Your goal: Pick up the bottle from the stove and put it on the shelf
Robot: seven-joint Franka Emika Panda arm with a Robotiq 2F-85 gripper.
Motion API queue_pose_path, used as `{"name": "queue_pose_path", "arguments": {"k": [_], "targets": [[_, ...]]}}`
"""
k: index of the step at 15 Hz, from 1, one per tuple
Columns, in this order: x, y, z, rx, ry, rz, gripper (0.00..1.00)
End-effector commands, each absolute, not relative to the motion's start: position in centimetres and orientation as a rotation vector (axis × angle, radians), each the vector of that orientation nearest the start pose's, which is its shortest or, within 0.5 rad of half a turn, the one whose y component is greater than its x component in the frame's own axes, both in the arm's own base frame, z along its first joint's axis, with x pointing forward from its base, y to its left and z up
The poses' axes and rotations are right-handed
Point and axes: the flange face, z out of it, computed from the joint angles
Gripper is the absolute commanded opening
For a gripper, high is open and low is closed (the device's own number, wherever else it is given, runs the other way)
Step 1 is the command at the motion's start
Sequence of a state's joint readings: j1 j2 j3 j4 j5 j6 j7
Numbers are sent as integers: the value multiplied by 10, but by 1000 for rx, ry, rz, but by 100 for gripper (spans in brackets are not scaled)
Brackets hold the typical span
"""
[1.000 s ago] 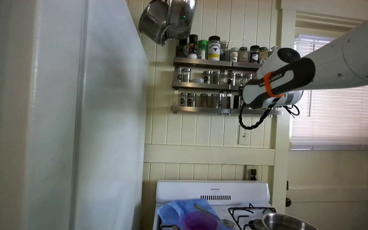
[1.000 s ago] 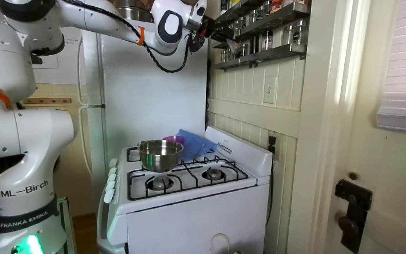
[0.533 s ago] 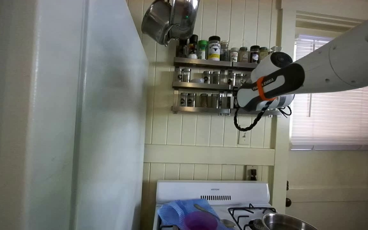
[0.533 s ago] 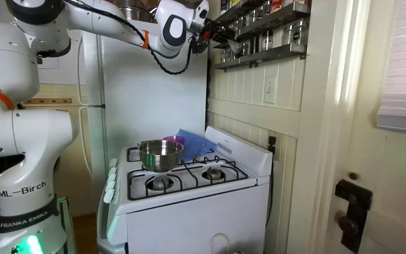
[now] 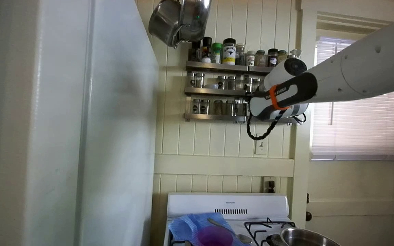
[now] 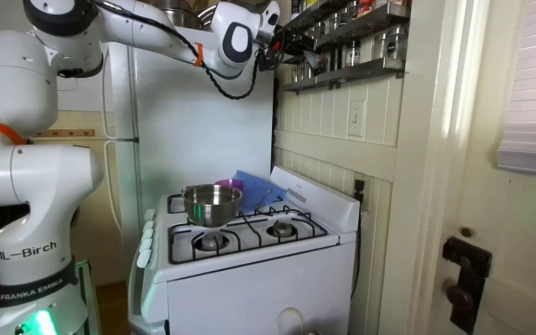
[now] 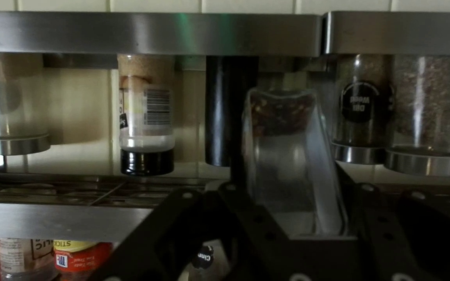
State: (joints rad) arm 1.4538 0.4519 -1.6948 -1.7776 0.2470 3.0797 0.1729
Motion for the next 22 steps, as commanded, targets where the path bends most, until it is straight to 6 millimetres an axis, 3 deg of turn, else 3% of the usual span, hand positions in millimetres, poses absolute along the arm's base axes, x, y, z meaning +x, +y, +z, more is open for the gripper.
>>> {"name": "queue_pose_path", "arguments": {"k": [1, 22], "targets": [[607, 5, 715, -2564, 342, -2151, 24], [639, -8, 701, -2621, 293, -2129, 24]]}}
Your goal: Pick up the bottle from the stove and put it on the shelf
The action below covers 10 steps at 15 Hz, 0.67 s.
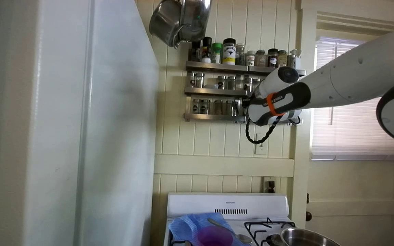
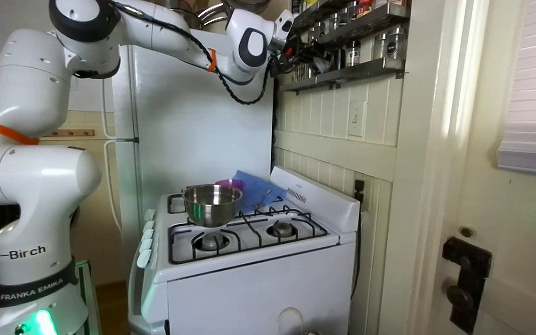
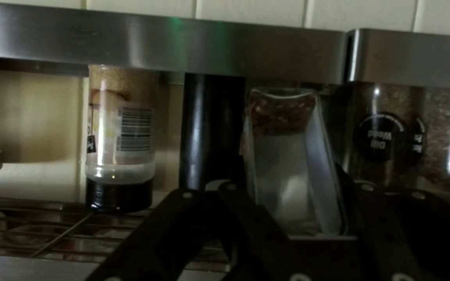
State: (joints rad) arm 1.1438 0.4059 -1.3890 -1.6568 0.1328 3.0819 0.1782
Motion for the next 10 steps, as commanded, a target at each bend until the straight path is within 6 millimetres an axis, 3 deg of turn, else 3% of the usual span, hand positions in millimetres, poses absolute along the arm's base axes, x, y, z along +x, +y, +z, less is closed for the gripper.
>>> {"name": "queue_pose_path", "arguments": {"k": [1, 8, 10], "targets": [[639, -8, 702, -2620, 298, -2130, 24], [637, -15, 703, -2612, 343, -2133, 24], [638, -9, 701, -2623, 310, -2137, 24]]}}
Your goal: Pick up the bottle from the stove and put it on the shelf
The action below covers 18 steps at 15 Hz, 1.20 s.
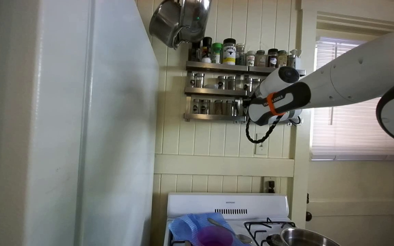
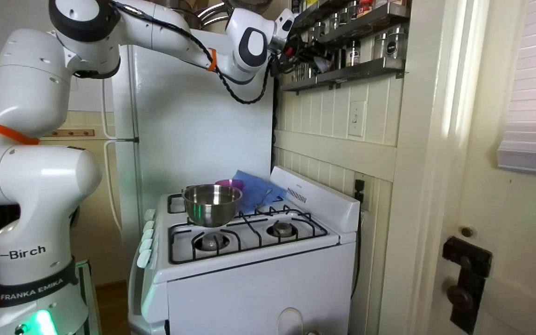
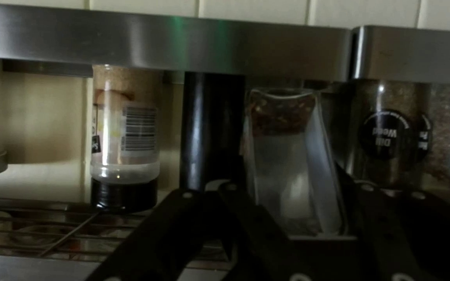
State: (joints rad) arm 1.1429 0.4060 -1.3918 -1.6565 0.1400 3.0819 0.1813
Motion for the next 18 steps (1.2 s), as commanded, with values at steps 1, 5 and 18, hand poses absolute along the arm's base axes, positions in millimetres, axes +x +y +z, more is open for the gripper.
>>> {"name": "queue_pose_path", "arguments": {"k": [1, 5, 18], "targets": [[639, -8, 701, -2620, 326, -2152, 24], [635, -18, 705, -2573, 428, -2176, 24], [628, -46, 705, -2526, 633, -2138, 24]]}}
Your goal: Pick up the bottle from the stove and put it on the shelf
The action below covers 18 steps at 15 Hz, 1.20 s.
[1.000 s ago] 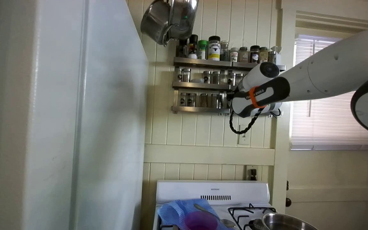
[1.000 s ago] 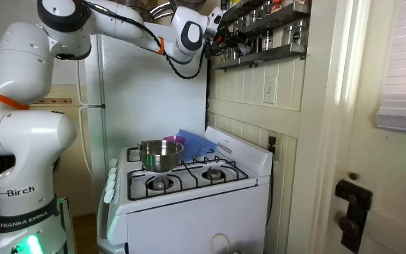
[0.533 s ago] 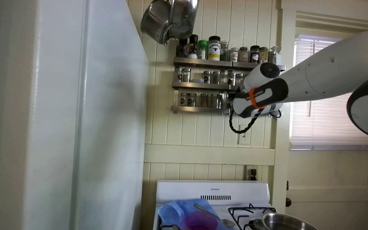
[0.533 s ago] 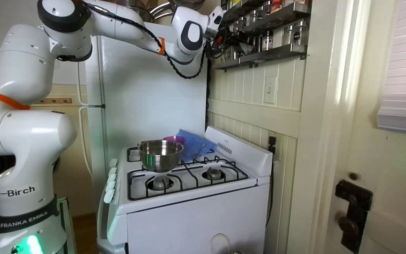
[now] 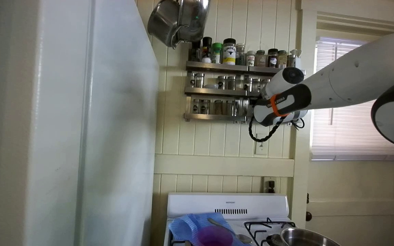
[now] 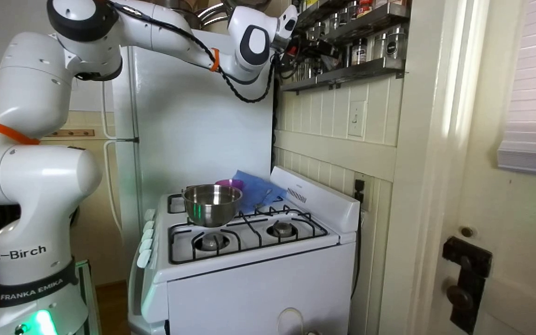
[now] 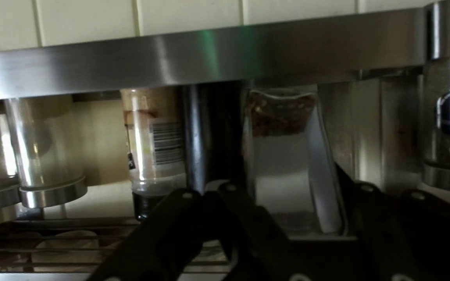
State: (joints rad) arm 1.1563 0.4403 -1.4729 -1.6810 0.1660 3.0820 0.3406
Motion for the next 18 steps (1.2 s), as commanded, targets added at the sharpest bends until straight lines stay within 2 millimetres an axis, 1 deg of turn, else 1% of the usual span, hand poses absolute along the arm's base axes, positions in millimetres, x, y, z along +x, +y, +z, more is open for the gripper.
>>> {"name": "queue_pose_path", "arguments": {"k": [1, 7, 10, 13, 16, 18], "targets": [[628, -46, 705, -2539, 628, -2136, 24], [633, -34, 698, -2630, 573, -2085, 24], [635, -28, 693, -2628, 534, -2089, 24], [639, -12, 678, -2608, 465, -2140, 24], [643, -3, 667, -2624, 447, -2127, 24], [642, -2, 673, -2621, 453, -2149, 24]]}}
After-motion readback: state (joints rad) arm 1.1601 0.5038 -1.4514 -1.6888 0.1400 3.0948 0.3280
